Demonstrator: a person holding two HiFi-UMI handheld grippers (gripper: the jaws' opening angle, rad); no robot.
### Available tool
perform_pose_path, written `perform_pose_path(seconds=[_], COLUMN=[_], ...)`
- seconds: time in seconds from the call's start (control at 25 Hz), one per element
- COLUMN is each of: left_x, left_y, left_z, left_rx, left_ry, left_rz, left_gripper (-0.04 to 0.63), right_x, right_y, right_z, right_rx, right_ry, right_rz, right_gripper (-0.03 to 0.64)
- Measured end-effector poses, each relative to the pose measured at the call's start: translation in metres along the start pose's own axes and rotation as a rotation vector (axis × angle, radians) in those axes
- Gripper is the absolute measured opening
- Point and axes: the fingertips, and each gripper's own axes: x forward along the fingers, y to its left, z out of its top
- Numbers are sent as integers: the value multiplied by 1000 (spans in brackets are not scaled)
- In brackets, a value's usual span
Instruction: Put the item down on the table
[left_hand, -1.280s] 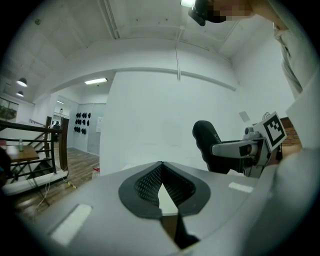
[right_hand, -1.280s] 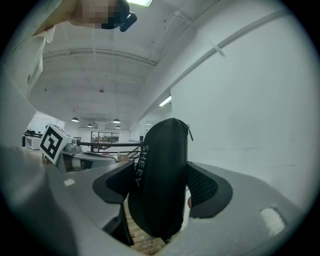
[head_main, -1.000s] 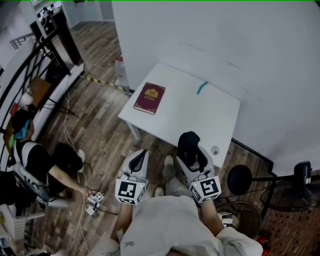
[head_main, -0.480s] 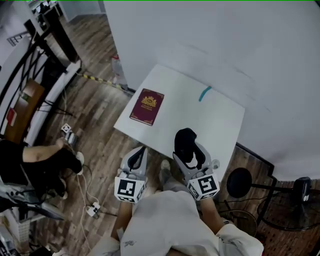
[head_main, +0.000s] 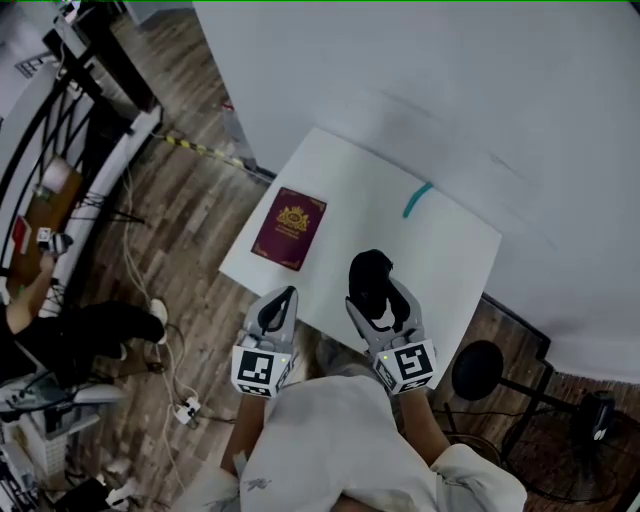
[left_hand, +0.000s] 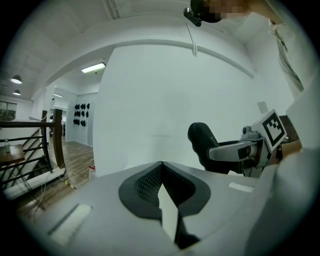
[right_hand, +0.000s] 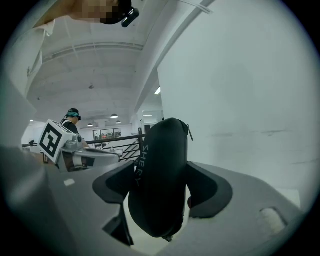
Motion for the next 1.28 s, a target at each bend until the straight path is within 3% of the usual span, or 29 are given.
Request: perform_pose_path(seconds=[0.4, 0.72, 1.28], left_x=[61, 91, 148], left_y=[11, 18, 26], left_z=[-20, -40, -79], left_rx=[11, 14, 14], left_ry=[89, 143, 242], left_rz=[-4, -37, -233], left_gripper=[18, 18, 18], right_x=[40, 63, 90], right_y=[-64, -84, -92], right_z=[-26, -63, -104], right_rx=[42, 106, 129], right_ry=[78, 149, 268], right_rz=[-22, -50, -168], right_gripper=[327, 327, 327])
